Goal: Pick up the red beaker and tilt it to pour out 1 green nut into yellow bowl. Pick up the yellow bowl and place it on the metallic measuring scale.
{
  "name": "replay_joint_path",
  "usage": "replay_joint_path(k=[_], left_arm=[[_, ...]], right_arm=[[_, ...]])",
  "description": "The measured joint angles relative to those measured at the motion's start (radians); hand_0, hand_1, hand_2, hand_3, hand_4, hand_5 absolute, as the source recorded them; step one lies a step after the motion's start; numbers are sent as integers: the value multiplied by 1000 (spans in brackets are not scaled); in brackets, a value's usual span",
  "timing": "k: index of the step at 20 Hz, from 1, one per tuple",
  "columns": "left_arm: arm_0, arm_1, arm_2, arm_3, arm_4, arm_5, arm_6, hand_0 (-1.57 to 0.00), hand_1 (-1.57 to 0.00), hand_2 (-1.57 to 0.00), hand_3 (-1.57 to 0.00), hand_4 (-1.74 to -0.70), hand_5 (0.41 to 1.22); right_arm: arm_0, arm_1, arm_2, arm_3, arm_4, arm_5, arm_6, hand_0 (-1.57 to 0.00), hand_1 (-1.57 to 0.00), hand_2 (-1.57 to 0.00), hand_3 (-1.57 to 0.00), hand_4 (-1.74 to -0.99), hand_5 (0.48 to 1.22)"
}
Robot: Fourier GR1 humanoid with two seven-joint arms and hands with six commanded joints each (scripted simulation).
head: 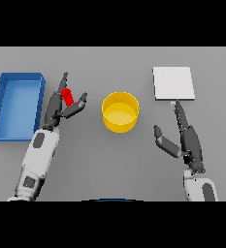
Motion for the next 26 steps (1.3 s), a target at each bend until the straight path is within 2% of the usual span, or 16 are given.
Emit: replay_joint_path(k=[2,3,4,5,6,8,10,11,12,15,18,19,20,22,26], left_arm=[[-40,-3,10,39,-4,18,-2,1,1,1,1,-1271,692],[-55,-4,19,65,0,19,-14,1,-24,-41,1,-1297,715],[-62,-7,29,90,4,27,-43,-93,-141,-150,-47,-1324,741],[-69,-7,39,101,10,33,-58,-322,-364,-358,-218,-1355,770],[-86,-16,52,127,14,53,-72,-572,-606,-600,-421,-1424,860],[-86,-27,59,148,13,72,-84,-932,-953,-950,-761,-1529,990],[-80,-33,57,149,19,62,-137,-1162,-1176,-1173,-997,-1601,1073],[-91,-36,59,167,25,66,-141,-1244,-1255,-1253,-1111,-1572,1103],[-98,-28,61,172,31,67,-137,-1309,-1318,-1317,-1203,-1606,1119],[-112,-37,68,185,51,90,-153,-1437,-1441,-1441,-1383,-1672,1128],[-134,-22,48,145,54,93,-134,-1502,-1505,-1504,-1475,-1706,1126],[-136,-8,42,125,55,89,-126,-1516,-1518,-1518,-1494,-1713,1125],[-127,-1,26,102,48,86,-121,-1527,-1529,-1528,-1509,-1718,1126],[-126,30,-13,58,5,83,-80,-1543,-1544,-1544,-1532,-1726,1130],[-168,126,-156,-25,-173,47,46,-1559,-1560,-1560,-1555,-1735,1136]], right_arm=[[-6,3,0,17,-1,2,4,1,1,1,1,-1265,691],[-1,7,1,19,1,-2,-12,1,1,1,1,-1259,691],[4,2,2,6,10,-7,-23,1,1,1,1,-1255,691],[-3,0,-5,6,6,-11,-20,1,1,1,1,-1252,690],[-5,2,-2,11,11,-12,-14,1,1,1,1,-1247,688],[-8,-2,-2,8,13,-12,-12,1,1,1,1,-1241,695],[-5,6,5,5,17,-13,-11,1,1,1,1,-1233,688],[-8,1,-2,-1,11,-14,0,1,1,1,1,-1233,686],[-7,2,-1,0,10,-12,-1,1,1,1,1,-1232,685],[-19,-2,-5,20,16,-14,2,1,1,1,1,-1196,673],[-14,-2,5,14,33,-19,-16,1,1,1,1,-1160,664],[-30,5,11,22,48,-29,6,1,1,1,1,-1141,660],[-15,3,13,21,56,-34,-20,1,1,1,1,-1127,659],[-30,-1,6,27,68,-48,4,1,1,1,1,-1108,656],[-20,-16,9,29,76,-40,-24,1,1,1,1,-1092,661]])
